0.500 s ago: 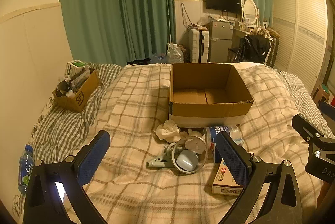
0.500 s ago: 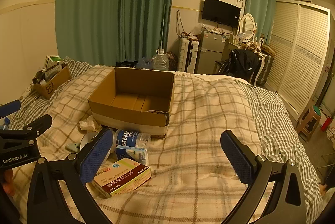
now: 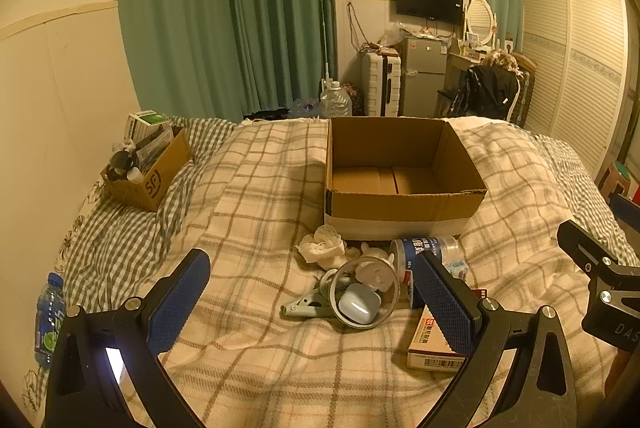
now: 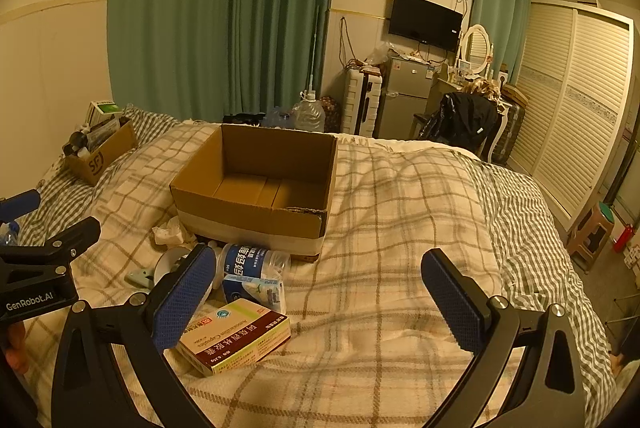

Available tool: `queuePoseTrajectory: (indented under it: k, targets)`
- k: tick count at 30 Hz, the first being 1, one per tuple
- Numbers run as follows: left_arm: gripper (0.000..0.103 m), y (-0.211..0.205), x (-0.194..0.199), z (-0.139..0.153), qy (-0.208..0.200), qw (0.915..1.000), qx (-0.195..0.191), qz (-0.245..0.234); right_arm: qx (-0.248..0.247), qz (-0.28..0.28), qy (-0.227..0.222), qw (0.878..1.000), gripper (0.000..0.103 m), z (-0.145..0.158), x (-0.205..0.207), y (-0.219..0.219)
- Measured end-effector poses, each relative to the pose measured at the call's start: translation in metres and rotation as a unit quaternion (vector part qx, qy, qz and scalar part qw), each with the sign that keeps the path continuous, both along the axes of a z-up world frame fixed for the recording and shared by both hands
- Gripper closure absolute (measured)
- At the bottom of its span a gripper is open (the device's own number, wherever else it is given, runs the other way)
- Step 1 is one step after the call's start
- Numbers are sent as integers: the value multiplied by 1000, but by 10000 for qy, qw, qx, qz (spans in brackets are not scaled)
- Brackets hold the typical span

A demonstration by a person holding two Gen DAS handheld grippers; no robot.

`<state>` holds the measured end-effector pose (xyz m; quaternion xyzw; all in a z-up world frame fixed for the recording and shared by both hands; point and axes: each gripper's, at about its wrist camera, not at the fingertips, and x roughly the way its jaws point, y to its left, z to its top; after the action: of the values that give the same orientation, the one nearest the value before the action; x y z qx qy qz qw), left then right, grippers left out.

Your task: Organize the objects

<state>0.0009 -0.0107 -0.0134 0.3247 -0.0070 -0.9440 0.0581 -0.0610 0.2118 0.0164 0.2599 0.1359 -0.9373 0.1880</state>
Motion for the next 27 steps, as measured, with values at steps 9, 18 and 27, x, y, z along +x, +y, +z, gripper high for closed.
queuePoseTrajectory:
  k: [9,18,27]
  targets:
    - [0,-5,2,-2,-66,9999,-4,83,125,21,-2,9999,0,0,2,-5]
    - [0,-18,4,-6,-188,9996,19,215,207,241,-46,9995,1,2,12,-16]
    - [0,-29,-4,-29,-522,9977,26,443,312,252,-206,9990,0,-3,9,-22]
